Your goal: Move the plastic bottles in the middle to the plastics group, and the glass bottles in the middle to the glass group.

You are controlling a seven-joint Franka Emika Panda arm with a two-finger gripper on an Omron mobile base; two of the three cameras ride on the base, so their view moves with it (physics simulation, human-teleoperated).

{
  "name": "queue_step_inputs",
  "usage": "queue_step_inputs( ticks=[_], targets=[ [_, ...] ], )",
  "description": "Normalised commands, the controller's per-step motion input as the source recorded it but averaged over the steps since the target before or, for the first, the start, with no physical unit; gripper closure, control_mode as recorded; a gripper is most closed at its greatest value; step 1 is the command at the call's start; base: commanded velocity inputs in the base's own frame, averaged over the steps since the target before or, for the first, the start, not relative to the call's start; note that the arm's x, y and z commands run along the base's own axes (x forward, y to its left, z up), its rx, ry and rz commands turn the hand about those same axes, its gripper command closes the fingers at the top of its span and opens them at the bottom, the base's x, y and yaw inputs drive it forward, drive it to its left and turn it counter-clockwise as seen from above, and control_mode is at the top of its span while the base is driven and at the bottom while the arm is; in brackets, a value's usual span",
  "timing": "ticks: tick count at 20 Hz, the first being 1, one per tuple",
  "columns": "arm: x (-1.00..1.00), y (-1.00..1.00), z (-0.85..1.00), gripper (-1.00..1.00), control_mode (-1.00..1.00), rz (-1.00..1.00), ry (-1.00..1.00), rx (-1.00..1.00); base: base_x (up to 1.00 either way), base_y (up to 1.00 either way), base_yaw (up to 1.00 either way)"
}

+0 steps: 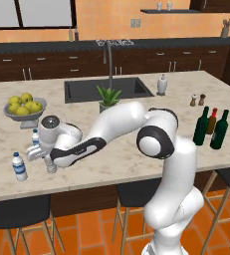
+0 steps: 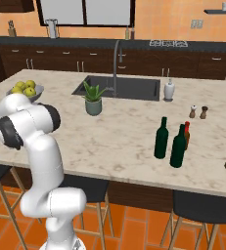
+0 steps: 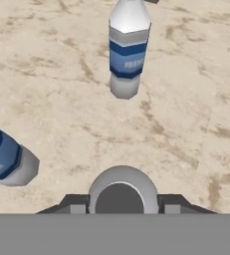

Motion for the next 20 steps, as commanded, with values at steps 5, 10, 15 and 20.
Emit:
queue_step_inputs(
  ticks=[5, 10, 15, 20],
  targets=[
    [0.03, -0.27, -0.23, 1.00, -1.00, 0.00, 0.00, 0.00, 0.00, 0.00, 0.00],
    [0.00, -0.24, -0.24, -1.00, -1.00, 0.00, 0.00, 0.00, 0.00, 0.00, 0.00],
    [0.00, -0.15, -0.10, -1.00, -1.00, 0.00, 0.00, 0.01, 0.00, 0.00, 0.00],
    [0.01, -0.03, 0.07, -1.00, -1.00, 0.00, 0.00, 0.05, 0.00, 0.00, 0.00]
  ],
)
